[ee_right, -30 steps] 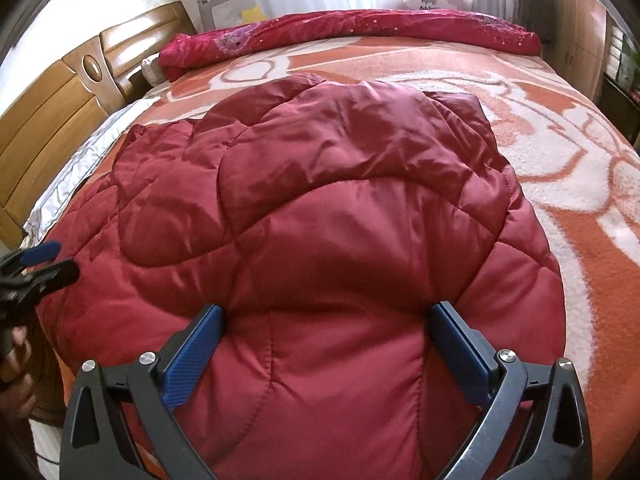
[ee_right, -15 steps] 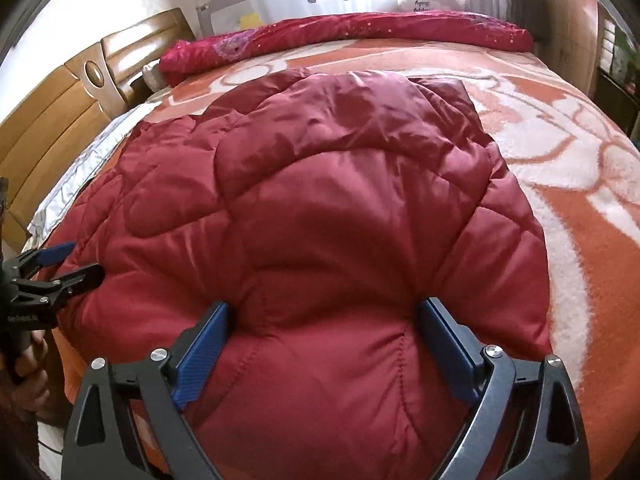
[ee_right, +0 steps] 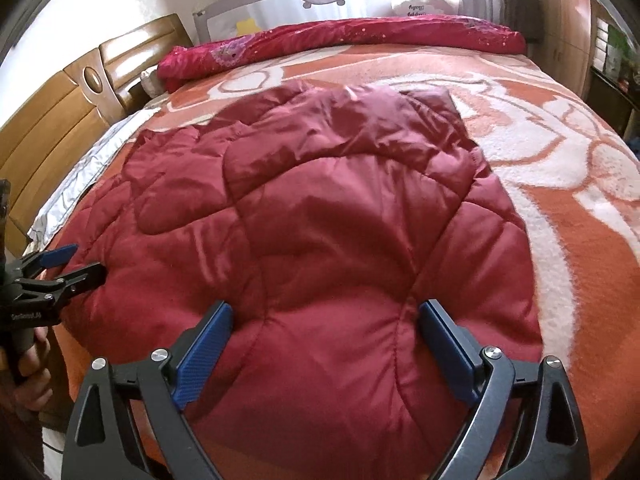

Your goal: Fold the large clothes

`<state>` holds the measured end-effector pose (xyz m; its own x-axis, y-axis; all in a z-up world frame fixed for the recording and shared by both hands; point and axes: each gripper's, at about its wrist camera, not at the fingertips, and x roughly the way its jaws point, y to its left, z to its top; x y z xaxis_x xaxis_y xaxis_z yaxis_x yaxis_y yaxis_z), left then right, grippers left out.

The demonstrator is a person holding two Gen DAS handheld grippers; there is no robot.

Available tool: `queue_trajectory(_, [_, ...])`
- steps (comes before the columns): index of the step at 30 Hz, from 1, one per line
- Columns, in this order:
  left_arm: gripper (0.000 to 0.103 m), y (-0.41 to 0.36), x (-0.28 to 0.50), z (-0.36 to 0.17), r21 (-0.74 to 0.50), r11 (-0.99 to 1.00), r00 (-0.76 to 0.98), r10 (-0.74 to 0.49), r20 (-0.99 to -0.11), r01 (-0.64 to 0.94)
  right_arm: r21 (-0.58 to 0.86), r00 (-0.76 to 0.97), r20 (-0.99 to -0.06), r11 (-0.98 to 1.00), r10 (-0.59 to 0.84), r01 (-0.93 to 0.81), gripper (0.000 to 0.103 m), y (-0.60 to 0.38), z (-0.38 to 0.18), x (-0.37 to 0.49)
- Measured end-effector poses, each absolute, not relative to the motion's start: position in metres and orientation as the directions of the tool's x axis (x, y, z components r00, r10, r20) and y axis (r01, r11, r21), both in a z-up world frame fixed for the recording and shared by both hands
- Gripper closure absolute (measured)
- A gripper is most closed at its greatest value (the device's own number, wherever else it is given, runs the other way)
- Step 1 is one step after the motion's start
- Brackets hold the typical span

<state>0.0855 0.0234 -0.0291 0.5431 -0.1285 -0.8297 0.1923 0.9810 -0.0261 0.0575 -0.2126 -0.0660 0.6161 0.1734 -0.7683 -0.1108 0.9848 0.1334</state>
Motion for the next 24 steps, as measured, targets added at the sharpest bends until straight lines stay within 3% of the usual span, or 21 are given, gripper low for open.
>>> queue_trajectory(11, [0.0,0.038,0.041,-0.013,-0.016,0.983,0.569,-0.117,-0.814,0.18,0.123,0.614,-0.76,0.975,0.213,-0.185,0.008,-0.204,-0.047,0.003])
queue_trajectory(18, [0.0,0.033,0.019,-0.013,0.098,0.974,0.57,-0.036,-0.821,0.203,0.121,0.562,-0.795,0.967,0.229,-0.224,0.007,-0.2,-0.049,-0.022])
queue_trajectory(24, [0.0,0.019,-0.002,0.002,0.256,0.935,0.641,0.041,-0.766,0.247,0.103,0.5,-0.832,0.951,0.242,-0.29,0.006,-0.193,-0.046,-0.037])
